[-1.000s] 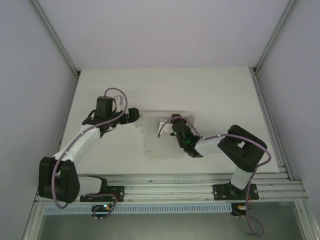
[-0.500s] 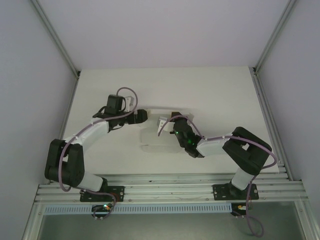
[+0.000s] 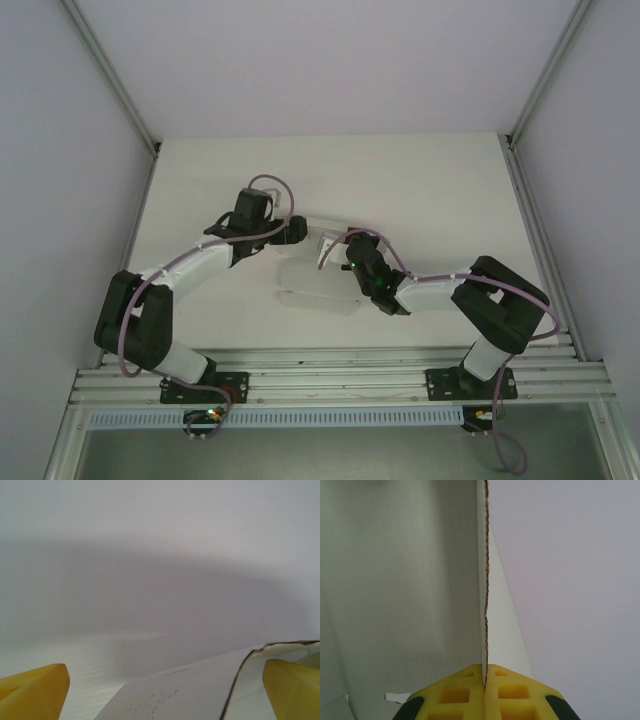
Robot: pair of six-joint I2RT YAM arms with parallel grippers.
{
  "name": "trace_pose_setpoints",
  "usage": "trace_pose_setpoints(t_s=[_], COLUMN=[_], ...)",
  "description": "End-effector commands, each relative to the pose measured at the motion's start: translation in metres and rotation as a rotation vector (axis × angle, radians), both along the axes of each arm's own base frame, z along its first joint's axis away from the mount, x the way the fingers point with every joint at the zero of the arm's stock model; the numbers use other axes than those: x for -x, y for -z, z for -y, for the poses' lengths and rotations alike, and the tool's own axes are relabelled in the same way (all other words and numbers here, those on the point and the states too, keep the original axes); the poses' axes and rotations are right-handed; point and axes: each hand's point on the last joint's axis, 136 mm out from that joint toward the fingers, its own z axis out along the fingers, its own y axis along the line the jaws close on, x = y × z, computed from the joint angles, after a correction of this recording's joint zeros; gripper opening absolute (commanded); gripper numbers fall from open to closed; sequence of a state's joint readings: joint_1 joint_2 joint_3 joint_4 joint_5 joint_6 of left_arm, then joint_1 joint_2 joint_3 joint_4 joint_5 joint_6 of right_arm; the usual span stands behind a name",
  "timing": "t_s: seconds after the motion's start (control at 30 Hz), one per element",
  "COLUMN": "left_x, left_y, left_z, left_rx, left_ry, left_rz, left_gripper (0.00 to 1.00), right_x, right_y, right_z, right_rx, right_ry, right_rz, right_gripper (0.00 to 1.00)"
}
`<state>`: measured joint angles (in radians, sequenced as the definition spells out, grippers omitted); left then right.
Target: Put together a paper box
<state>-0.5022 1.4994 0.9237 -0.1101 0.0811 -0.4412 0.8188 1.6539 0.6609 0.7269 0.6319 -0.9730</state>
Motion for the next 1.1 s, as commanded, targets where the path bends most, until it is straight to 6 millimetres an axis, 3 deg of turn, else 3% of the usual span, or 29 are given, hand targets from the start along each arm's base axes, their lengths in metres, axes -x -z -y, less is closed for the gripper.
trace_pose_setpoints(t_s=[0.0, 0.2, 0.43, 0.73, 0.83, 0.93, 1.07], left_x=[-0.016, -0.012, 0.011, 0.038, 0.042, 0.036, 0.022], left_y=[-0.017, -0.024, -0.032, -0.024, -0.016, -0.007, -0.001], left_z=[0.005, 0.007, -0.007, -0.035, -0.036, -0.041, -0.035], left_rx=[0.006, 0.055, -0.012, 0.221, 0.231, 0.206, 0.222], left_ry=[-0.099, -0.11, -0.013, 0.006, 0.018, -0.02, -0.02], left_rz=[0.088, 0.108, 0.142, 0.096, 0.088, 0.076, 0.091], left_gripper=[1.0, 1.0, 1.0, 1.0, 0.89, 0.68, 0.63], right_x=[0.002, 0.0, -0.01, -0.017, -0.019, -0.019, -0.018], right_y=[-0.02, -0.021, -0.019, -0.028, -0.03, -0.029, -0.026], right_z=[-0.021, -0.015, 0.008, 0.017, 0.016, 0.015, 0.014], right_rx=[-0.107, -0.133, -0.121, -0.159, -0.166, -0.177, -0.184], right_ry=[-0.037, 0.001, 0.089, 0.141, 0.146, 0.144, 0.147], right_rz=[0.011, 0.013, 0.018, -0.002, -0.004, -0.017, -0.033], right_gripper=[0.0, 0.0, 0.0, 0.0, 0.0, 0.0, 0.0])
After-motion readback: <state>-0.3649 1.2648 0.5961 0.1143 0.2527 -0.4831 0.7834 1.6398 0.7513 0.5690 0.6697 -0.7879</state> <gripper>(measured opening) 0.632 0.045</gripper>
